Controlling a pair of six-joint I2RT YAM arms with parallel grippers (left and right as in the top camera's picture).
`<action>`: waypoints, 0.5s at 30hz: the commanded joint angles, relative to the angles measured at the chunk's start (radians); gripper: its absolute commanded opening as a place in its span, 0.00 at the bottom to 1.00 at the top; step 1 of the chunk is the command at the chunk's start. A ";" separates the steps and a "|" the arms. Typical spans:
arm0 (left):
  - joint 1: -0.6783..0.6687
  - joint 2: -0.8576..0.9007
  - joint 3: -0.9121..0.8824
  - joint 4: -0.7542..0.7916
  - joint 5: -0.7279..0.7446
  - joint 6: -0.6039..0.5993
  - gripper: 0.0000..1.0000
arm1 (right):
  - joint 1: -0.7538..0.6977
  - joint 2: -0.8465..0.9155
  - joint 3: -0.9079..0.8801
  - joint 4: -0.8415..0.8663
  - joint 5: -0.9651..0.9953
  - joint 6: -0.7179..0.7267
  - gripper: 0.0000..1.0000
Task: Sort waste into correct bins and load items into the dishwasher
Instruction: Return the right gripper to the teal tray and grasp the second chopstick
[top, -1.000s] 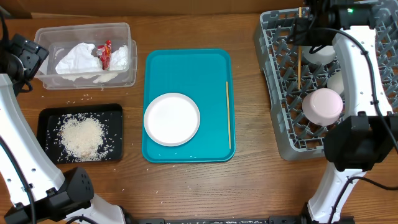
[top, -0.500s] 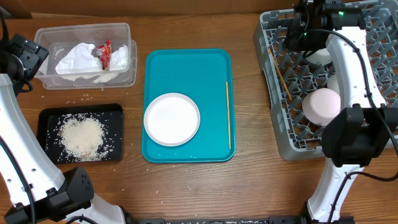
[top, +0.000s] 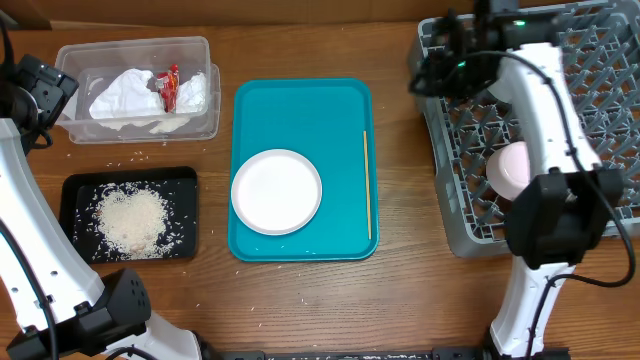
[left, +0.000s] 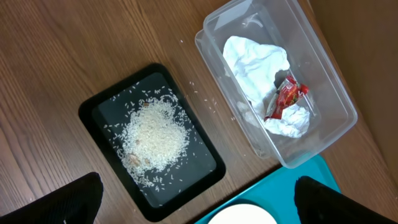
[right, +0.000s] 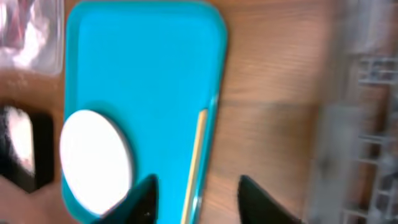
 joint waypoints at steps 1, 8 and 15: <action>-0.001 0.010 -0.005 -0.002 -0.003 -0.013 1.00 | 0.099 0.002 -0.006 -0.023 0.130 0.118 0.62; -0.001 0.010 -0.005 -0.002 -0.003 -0.013 1.00 | 0.276 0.003 -0.110 0.020 0.375 0.380 0.72; -0.001 0.010 -0.005 -0.002 -0.003 -0.013 1.00 | 0.379 0.003 -0.298 0.204 0.444 0.491 0.49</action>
